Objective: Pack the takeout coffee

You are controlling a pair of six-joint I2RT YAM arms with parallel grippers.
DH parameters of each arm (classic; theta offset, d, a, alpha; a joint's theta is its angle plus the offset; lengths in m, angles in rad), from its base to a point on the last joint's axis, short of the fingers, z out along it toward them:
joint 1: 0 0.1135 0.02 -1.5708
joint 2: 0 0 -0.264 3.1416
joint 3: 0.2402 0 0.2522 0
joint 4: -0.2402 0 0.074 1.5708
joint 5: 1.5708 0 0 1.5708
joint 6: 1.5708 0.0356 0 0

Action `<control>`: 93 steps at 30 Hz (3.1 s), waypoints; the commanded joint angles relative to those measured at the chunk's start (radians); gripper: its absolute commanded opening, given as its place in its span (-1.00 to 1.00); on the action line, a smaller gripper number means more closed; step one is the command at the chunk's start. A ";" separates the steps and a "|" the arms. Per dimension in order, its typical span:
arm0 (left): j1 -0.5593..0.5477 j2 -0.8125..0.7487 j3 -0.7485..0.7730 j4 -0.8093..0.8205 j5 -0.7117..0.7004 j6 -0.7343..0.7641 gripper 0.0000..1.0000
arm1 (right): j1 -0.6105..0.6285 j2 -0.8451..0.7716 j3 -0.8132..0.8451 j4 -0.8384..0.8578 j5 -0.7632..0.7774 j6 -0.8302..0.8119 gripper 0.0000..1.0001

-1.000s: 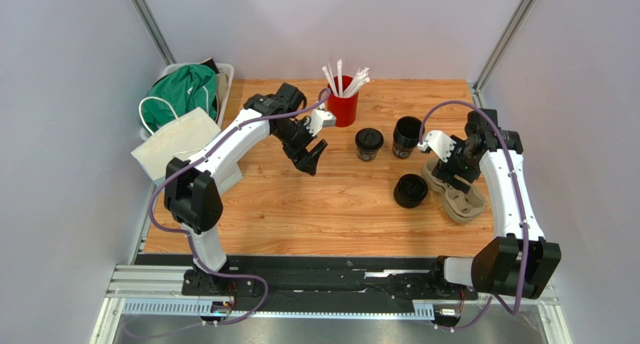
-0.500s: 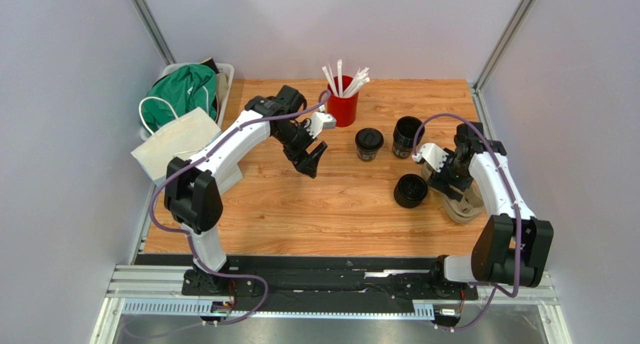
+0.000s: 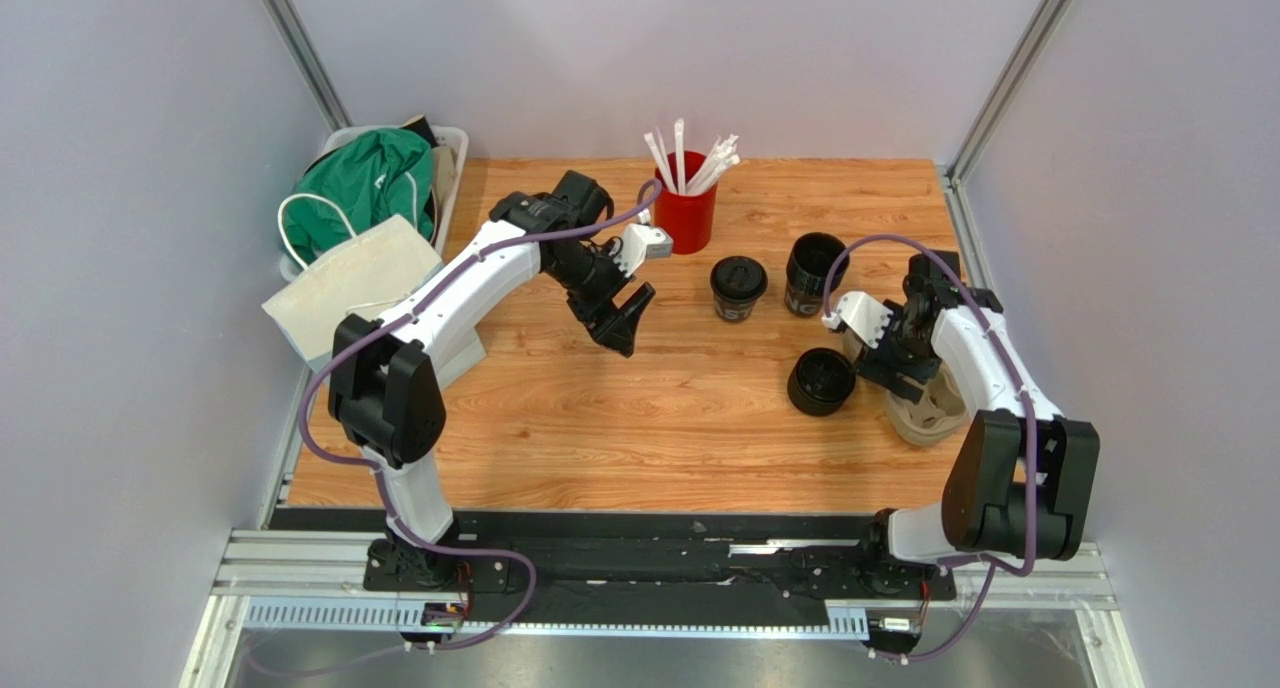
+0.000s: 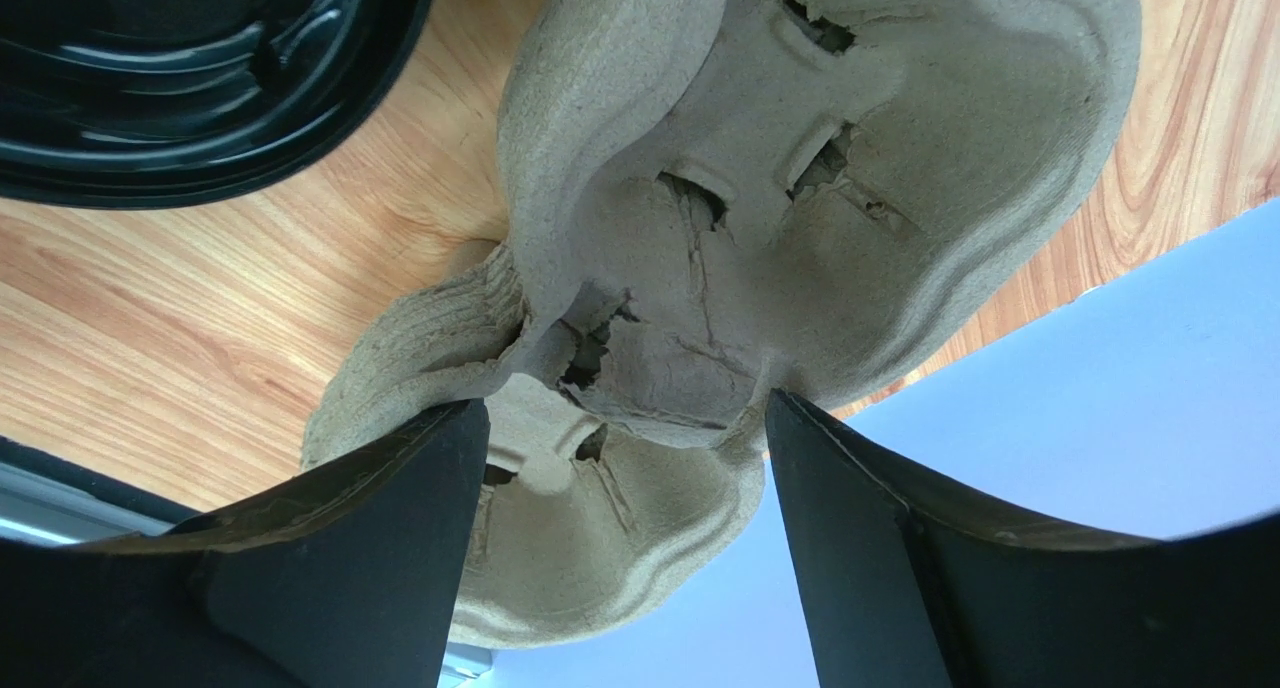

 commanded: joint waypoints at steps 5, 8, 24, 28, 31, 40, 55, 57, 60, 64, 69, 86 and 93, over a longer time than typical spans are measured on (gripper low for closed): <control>-0.001 0.005 0.000 0.010 0.025 0.010 0.73 | -0.020 0.045 0.024 0.049 -0.018 0.018 0.42; -0.001 0.010 0.000 0.011 0.024 0.010 0.73 | -0.022 0.062 0.049 0.085 -0.018 0.127 0.37; -0.005 0.039 0.020 0.007 0.013 0.001 0.73 | -0.023 0.033 0.107 0.068 -0.088 0.591 0.37; -0.005 0.033 0.013 0.010 0.010 0.002 0.73 | -0.025 -0.058 0.023 0.150 -0.082 0.403 0.43; -0.005 0.033 0.013 0.010 0.012 0.004 0.73 | -0.031 -0.096 -0.036 0.189 -0.081 0.294 0.46; -0.006 0.036 0.014 0.007 0.007 0.001 0.73 | -0.083 -0.047 -0.019 0.184 -0.168 0.192 0.46; -0.015 0.064 0.013 0.007 -0.008 0.002 0.73 | -0.115 0.003 -0.028 0.197 -0.319 0.098 0.07; -0.015 0.065 0.014 0.008 -0.008 0.004 0.73 | -0.123 0.002 -0.034 0.198 -0.322 0.098 -0.18; -0.015 0.068 0.016 0.005 -0.008 0.004 0.73 | -0.137 -0.003 -0.042 0.198 -0.326 0.097 -0.39; -0.017 0.073 0.017 0.004 -0.008 0.002 0.73 | -0.153 -0.013 -0.039 0.200 -0.334 0.115 -0.61; -0.018 0.078 0.019 0.004 -0.013 0.002 0.73 | -0.175 -0.043 -0.037 0.217 -0.348 0.180 -0.64; -0.021 0.076 0.020 0.004 -0.015 0.004 0.73 | -0.184 -0.135 0.052 0.172 -0.276 0.347 -0.67; -0.021 0.075 0.017 0.004 -0.013 0.002 0.73 | -0.186 -0.055 0.058 0.164 -0.214 0.370 -0.60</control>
